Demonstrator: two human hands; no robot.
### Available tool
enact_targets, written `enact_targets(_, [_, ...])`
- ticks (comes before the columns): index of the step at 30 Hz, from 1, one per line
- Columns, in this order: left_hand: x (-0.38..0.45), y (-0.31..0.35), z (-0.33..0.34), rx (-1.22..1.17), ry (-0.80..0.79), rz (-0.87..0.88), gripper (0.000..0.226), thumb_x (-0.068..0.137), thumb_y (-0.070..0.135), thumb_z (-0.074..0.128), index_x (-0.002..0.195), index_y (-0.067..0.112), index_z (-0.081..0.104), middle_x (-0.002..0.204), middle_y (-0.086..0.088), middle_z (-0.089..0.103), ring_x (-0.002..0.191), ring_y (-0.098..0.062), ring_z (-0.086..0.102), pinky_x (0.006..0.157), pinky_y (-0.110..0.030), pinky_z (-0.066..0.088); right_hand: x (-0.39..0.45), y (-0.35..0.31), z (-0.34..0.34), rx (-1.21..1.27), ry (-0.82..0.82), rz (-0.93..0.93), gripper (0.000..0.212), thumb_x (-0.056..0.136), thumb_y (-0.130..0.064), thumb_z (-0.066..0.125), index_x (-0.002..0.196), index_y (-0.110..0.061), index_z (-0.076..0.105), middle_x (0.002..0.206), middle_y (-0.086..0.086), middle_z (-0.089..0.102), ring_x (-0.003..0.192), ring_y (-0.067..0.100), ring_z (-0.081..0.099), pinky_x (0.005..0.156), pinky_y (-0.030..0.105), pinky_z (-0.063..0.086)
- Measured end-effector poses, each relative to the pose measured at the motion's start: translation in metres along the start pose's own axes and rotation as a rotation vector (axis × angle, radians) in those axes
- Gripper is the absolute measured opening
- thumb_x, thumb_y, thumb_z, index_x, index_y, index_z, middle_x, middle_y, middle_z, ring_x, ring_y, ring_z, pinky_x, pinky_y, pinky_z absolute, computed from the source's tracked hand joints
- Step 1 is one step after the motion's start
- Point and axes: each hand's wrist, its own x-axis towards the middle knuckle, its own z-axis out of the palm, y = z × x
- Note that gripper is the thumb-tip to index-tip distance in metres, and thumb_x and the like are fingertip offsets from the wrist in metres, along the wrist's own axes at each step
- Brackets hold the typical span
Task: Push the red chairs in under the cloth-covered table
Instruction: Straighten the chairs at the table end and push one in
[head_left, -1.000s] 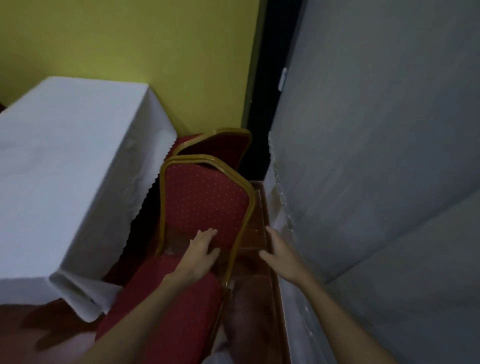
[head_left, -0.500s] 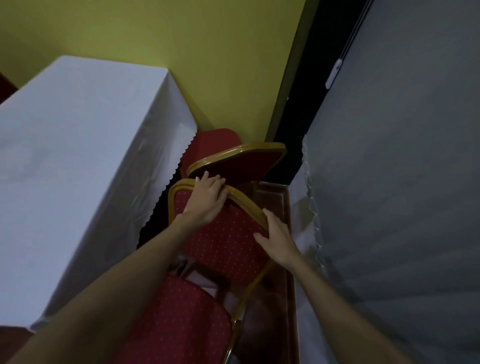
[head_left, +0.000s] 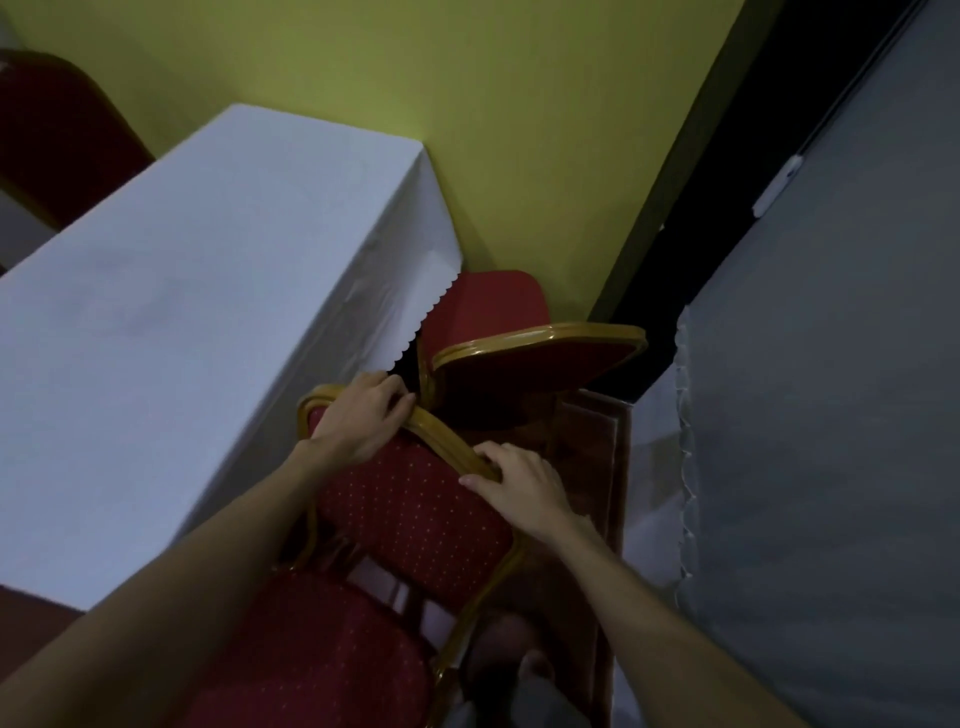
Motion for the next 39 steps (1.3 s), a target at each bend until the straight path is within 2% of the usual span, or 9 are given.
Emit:
enact_targets(3, [-0.001,-0.013,-0.009,0.022,0.025,-0.089,0.037,0.096,0.038,0.035,0.069,0.018,0.050,0.076,0.000,0.056,0.074,-0.017,0.051,0.063,-0.027,0.034,0.016,-0.007,-0.014,0.062,-0.097,-0.058,0.039,0.085,-0.061,0.054,0.113,-0.036,0.062,0.099,-0.010,0.069,0.093,0.013,0.064,0.080,0.037,0.052])
enact_targets(5, [0.007,-0.013,-0.013,-0.007,0.013,-0.145,0.042,0.095,0.039,0.035,0.070,0.012,0.056,0.075,-0.002,0.060,0.071,-0.018,0.055,0.058,-0.028,0.037,0.033,0.001,-0.032,0.053,0.004,-0.105,0.039,0.088,-0.053,0.057,0.121,-0.032,0.060,0.109,-0.008,0.070,0.101,0.012,0.063,0.084,0.035,0.052])
enact_targets(10, [0.055,0.014,-0.006,-0.094,-0.138,-0.163,0.035,0.094,0.034,0.046,0.123,0.015,0.053,0.126,-0.006,0.054,0.119,-0.022,0.049,0.099,-0.034,0.041,0.102,0.065,-0.099,-0.118,0.305,-0.166,0.062,0.082,-0.011,0.065,0.140,-0.013,0.044,0.140,0.008,0.051,0.132,0.024,0.040,0.112,0.041,0.034])
enact_targets(13, [0.096,0.035,0.011,-0.147,-0.257,-0.163,0.055,0.089,0.030,0.056,0.138,0.015,0.036,0.138,-0.008,0.041,0.129,-0.027,0.042,0.106,-0.036,0.037,0.145,0.103,-0.138,-0.291,0.131,-0.170,0.074,0.077,-0.014,0.067,0.144,-0.015,0.036,0.144,0.009,0.044,0.134,0.026,0.037,0.114,0.039,0.027])
enact_targets(16, [0.133,0.049,0.032,-0.109,-0.350,-0.207,0.065,0.084,0.022,0.060,0.142,0.014,0.031,0.142,-0.011,0.035,0.133,-0.031,0.037,0.113,-0.042,0.029,0.175,0.133,-0.162,-0.351,-0.171,-0.169,0.071,0.076,-0.015,0.067,0.142,-0.023,0.039,0.137,0.005,0.052,0.125,0.024,0.046,0.099,0.034,0.038])
enact_targets(19, [0.156,0.057,0.047,-0.112,-0.381,-0.286,0.057,0.083,0.013,0.057,0.138,0.018,0.041,0.138,-0.012,0.046,0.127,-0.032,0.046,0.106,-0.041,0.037,0.196,0.150,-0.181,-0.330,-0.352,-0.172,0.061,0.077,-0.021,0.063,0.135,-0.032,0.049,0.119,0.001,0.065,0.107,0.020,0.061,0.081,0.031,0.050])
enact_targets(22, [0.164,0.052,0.059,-0.042,-0.297,-0.372,0.046,0.079,0.012,0.054,0.123,0.025,0.056,0.118,-0.009,0.063,0.107,-0.030,0.060,0.090,-0.044,0.051,0.210,0.152,-0.190,-0.385,-0.485,-0.256,0.065,0.078,-0.024,0.063,0.140,-0.030,0.046,0.117,0.000,0.064,0.100,0.018,0.062,0.074,0.020,0.043])
enact_targets(33, [0.126,0.097,0.076,0.193,-0.274,-0.443,0.028,0.078,0.015,0.057,0.104,0.020,0.066,0.108,-0.008,0.068,0.101,-0.033,0.064,0.081,-0.040,0.052,0.210,0.159,-0.197,-0.685,-0.614,-0.582,0.068,0.078,-0.031,0.052,0.142,-0.045,0.033,0.111,0.005,0.062,0.102,0.022,0.058,0.074,0.030,0.040])
enact_targets(39, [0.102,0.128,0.079,0.203,-0.332,-0.503,0.030,0.079,0.025,0.056,0.107,0.015,0.064,0.111,-0.011,0.068,0.103,-0.035,0.063,0.081,-0.040,0.051,0.227,0.160,-0.205,-0.726,-0.682,-0.691,0.066,0.079,-0.035,0.046,0.142,-0.045,0.030,0.135,-0.012,0.056,0.114,0.016,0.051,0.088,0.045,0.049])
